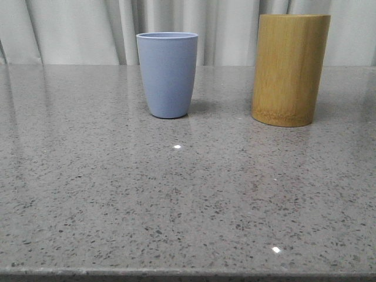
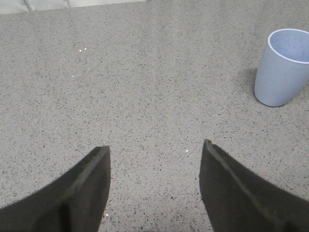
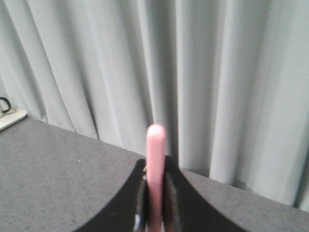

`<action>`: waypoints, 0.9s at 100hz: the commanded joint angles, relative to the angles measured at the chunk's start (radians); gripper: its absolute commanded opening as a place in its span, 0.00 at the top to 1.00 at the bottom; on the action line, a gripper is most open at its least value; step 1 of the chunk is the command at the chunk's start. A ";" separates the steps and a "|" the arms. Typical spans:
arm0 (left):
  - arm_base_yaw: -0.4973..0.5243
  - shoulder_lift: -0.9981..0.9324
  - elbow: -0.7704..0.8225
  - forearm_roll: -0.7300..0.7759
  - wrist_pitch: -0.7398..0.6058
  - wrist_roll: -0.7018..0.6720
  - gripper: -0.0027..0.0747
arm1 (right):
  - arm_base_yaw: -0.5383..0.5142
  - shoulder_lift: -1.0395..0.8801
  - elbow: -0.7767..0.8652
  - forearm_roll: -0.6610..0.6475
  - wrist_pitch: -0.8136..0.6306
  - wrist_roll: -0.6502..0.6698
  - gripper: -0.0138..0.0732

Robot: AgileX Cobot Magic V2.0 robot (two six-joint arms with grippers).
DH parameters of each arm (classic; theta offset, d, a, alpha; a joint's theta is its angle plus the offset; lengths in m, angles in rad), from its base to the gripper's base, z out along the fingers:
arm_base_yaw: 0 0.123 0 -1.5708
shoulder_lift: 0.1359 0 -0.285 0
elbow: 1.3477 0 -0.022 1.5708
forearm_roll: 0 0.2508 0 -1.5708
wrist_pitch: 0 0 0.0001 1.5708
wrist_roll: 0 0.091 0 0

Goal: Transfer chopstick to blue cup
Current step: 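Lift the pink stick from the bamboo cup with the right gripper, then lower the pink stick into the blue cup and open the right gripper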

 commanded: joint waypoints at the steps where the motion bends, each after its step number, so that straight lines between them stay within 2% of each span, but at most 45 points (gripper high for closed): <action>1: -0.008 0.001 -0.028 0.014 -0.059 -0.011 0.45 | 0.048 -0.013 -0.036 0.005 -0.128 -0.010 0.77; 24: -0.008 0.001 -0.028 0.014 -0.059 -0.011 0.45 | 0.124 0.079 -0.036 0.005 -0.211 -0.010 0.77; 90: -0.008 0.001 -0.028 0.014 -0.054 -0.011 0.45 | 0.126 0.271 -0.020 0.002 -0.253 -0.010 0.77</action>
